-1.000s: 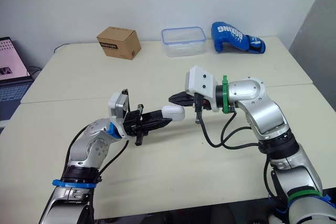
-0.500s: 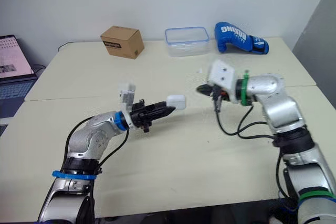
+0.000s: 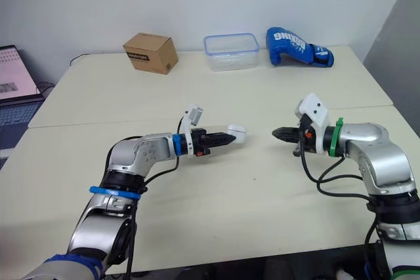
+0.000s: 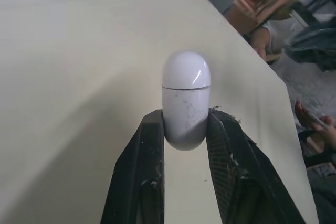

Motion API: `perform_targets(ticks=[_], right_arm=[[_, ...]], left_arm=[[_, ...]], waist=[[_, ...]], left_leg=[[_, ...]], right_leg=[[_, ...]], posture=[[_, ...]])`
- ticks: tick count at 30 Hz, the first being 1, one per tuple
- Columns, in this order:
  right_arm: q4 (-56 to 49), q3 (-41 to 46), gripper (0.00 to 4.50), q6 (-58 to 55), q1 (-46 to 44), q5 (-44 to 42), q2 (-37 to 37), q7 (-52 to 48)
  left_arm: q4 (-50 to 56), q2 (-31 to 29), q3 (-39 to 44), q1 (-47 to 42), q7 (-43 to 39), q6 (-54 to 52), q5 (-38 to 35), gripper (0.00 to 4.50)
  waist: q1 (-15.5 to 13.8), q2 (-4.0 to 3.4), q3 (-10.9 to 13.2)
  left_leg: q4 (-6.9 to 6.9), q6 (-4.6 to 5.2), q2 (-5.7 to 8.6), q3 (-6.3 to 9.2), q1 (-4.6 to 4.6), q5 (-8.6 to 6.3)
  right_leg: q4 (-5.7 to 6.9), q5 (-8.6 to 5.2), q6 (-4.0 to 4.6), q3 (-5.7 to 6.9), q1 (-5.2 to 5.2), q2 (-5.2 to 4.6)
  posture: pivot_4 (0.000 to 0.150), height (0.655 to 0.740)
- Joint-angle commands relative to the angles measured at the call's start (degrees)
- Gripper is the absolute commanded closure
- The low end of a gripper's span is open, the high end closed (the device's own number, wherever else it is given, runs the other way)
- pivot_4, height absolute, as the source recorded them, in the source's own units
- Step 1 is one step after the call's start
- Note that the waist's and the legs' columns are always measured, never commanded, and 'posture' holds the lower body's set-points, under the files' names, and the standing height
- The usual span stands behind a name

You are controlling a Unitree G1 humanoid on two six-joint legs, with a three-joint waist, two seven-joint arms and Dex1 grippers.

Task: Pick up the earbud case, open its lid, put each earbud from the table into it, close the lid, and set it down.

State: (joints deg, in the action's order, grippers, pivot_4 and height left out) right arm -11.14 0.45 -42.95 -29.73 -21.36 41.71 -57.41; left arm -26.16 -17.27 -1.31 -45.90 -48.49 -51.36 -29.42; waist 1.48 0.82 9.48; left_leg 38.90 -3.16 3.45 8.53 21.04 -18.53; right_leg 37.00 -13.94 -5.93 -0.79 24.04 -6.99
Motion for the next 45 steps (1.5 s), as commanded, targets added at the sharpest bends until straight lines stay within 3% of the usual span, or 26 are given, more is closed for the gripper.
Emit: perform_targets(ticks=[1, 21, 33, 40, 45], right_arm=[[-3.0, 2.3, 4.47, -0.2, 1.7, -1.5, 1.2, 0.9], [-5.4, 0.7, 4.47, 0.3, 3.1, -4.1, 1.7, 1.2], [-3.9, -1.1, 4.5, 2.7, 3.1, -3.7, 1.2, 1.0], [-3.1, -1.8, 4.5, 4.5, 3.2, -3.7, 0.8, 0.0], [-3.7, -1.5, 4.5, 5.5, 4.3, -4.0, -0.1, 0.2]], left_arm=[[-3.6, 1.2, 2.0, -3.3, 3.7, -0.3, 1.3, 3.7], [-11.7, 0.4, 0.3, -3.6, 6.0, -3.9, 6.2, 3.7], [-7.2, -4.6, -1.9, -0.8, 7.1, -4.5, 9.0, 0.29], [2.7, -12.1, -4.2, 5.0, 6.4, -6.7, 9.6, 0.29], [13.7, -17.9, -5.2, 12.2, 5.5, -2.1, 10.7, 0.29]], waist=[[0.0, 0.01, 0.0], [0.2, 0.0, 0.0], [0.5, -0.04, -0.1], [1.9, -0.09, -0.1], [1.9, -0.12, -0.1]], left_leg=[[0.01, 0.0, 0.01, -0.02, 0.0, 0.0], [0.0, 0.0, -0.01, -0.05, -0.09, 0.0], [0.0, 0.0, -0.08, -0.05, -0.6, 0.0], [-0.12, 0.0, -0.15, -0.08, -0.68, 0.0], [-0.15, 0.0, -0.15, -0.08, -0.67, 0.0]], right_leg=[[0.01, 0.0, -0.01, -0.01, 0.0, -0.01], [0.05, 0.0, -0.01, -0.04, -0.04, 0.0], [0.07, 0.0, -0.02, -0.05, -0.53, 0.05], [0.04, -0.01, -0.02, -0.11, -0.52, 0.1], [0.02, -0.01, -0.02, -0.13, -0.5, 0.09]], posture=[[0.15, 0.7307], [0.15, 0.7307], [0.15, 0.7307], [0.15, 0.7307], [0.15, 0.7307]])
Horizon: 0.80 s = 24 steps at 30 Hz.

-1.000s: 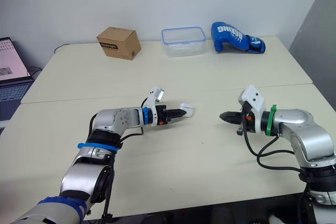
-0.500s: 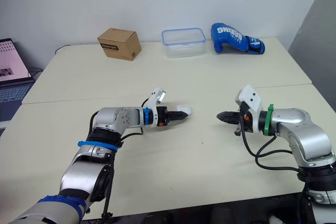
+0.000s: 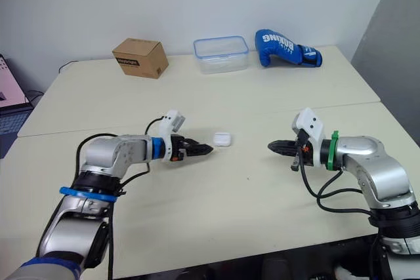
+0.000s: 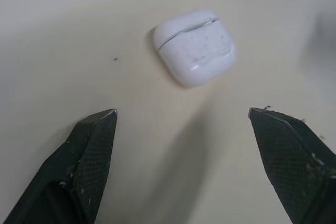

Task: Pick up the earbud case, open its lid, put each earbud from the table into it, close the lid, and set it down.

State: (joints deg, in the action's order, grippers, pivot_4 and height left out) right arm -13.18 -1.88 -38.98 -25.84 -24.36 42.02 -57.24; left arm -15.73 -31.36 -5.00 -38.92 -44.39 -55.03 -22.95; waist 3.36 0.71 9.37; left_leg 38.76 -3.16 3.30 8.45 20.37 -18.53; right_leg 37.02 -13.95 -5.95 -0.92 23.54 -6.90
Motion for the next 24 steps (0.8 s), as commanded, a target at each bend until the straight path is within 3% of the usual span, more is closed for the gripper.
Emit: perform_targets(ticks=[1, 9, 16, 24], right_arm=[[-2.0, 0.9, 4.5, 1.7, 0.8, -1.0, -0.6, 0.4], [-14.9, 5.3, 4.5, -0.6, 12.3, -6.2, -5.9, 8.4], [-19.1, 7.4, 4.5, 1.2, 23.1, -6.4, -8.4, 13.1], [-22.2, 7.0, 4.5, 4.9, 32.2, -6.8, -7.8, 11.9]], left_arm=[[5.7, -4.8, -1.3, 7.2, 1.3, 4.0, 4.6, 0.29], [24.3, -5.1, 9.7, 24.9, 7.6, 14.8, 4.0, 0.29], [34.4, -0.1, 15.8, 38.2, 11.2, 19.8, 1.5, 0.29], [41.7, 6.2, 20.0, 49.3, 14.7, 23.4, -0.5, 0.29]], waist=[[0.0, -0.02, 0.0], [-1.2, -0.01, 0.0], [-2.3, 0.0, 0.0], [-2.9, 0.0, 0.0]], left_leg=[[0.0, 0.0, 0.0, 0.0, 0.0, 0.0], [0.0, -0.01, 0.01, 0.19, 0.52, -0.01], [0.05, 0.01, 0.09, 0.03, 0.52, -0.02], [0.03, 0.06, 0.04, -0.06, 0.44, -0.04]], right_leg=[[-0.01, 0.0, 0.0, -0.01, 0.0, 0.0], [-0.02, 0.0, 0.01, -0.04, 0.52, -0.06], [0.0, 0.01, 0.02, -0.02, 0.45, -0.11], [-0.03, 0.0, 0.02, -0.01, 0.35, -0.08]], posture=[[0.15, 0.7307], [0.15, 0.7307], [0.15, 0.7307], [0.15, 0.7307]])
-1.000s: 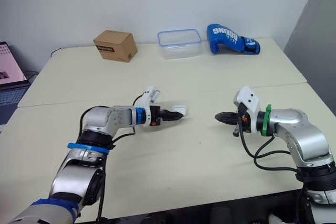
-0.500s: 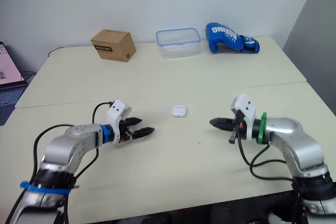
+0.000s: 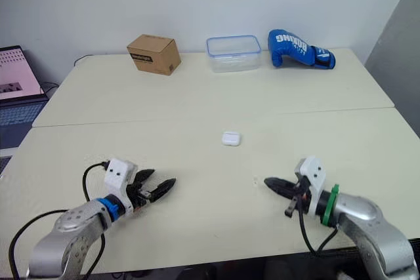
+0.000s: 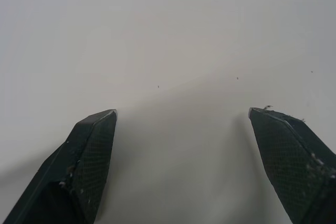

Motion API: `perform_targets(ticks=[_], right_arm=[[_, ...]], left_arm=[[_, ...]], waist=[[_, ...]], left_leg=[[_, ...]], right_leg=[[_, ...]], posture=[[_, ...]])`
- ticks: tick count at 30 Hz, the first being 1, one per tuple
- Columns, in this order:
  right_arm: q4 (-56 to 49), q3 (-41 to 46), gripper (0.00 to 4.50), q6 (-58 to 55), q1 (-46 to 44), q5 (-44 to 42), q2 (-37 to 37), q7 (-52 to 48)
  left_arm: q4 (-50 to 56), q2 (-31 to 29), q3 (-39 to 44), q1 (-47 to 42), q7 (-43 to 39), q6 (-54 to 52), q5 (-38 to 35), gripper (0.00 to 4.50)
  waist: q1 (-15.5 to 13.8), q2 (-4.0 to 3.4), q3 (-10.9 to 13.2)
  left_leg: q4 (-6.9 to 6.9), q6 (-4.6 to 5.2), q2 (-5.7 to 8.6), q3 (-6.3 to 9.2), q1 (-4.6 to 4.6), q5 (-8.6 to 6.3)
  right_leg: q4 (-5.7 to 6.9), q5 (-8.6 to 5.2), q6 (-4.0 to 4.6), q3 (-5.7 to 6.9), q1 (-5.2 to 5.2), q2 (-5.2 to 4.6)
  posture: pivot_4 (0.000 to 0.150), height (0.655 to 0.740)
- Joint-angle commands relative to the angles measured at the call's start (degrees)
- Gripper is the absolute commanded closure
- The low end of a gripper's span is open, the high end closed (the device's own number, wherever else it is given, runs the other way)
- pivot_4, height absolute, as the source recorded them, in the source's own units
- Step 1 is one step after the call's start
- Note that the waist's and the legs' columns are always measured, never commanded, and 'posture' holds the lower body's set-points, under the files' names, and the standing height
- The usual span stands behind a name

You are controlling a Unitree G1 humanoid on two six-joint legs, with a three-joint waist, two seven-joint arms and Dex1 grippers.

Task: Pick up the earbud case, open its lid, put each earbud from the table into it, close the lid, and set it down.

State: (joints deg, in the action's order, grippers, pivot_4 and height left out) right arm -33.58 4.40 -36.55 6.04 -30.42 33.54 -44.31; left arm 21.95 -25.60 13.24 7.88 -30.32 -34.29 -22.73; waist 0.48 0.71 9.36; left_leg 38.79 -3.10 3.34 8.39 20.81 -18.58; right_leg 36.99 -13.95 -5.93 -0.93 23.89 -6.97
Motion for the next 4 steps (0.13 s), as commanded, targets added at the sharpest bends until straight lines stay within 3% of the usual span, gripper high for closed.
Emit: perform_targets(ticks=[1, 4], right_arm=[[-1.5, 0.5, 4.5, 3.0, 0.5, -0.4, 1.1, -1.4], [-1.0, 0.2, 4.5, 3.7, 0.8, -0.4, 1.9, -2.1]], left_arm=[[4.6, 0.7, 1.7, 4.0, 0.7, 3.0, -0.5, 0.29], [5.5, 0.8, 1.4, 6.8, 0.8, 5.2, 0.4, 0.29]], waist=[[0.0, 0.0, 0.0], [-0.1, 0.0, 0.0]], left_leg=[[0.0, 0.08, -0.01, -0.01, -0.08, -0.05], [-0.01, 0.18, -0.02, 0.03, -0.16, -0.1]], right_leg=[[-0.01, 0.0, 0.0, 0.0, -0.09, 0.0], [-0.03, -0.01, 0.0, 0.05, -0.21, 0.02]], posture=[[0.15, 0.7307], [0.15, 0.7307]])
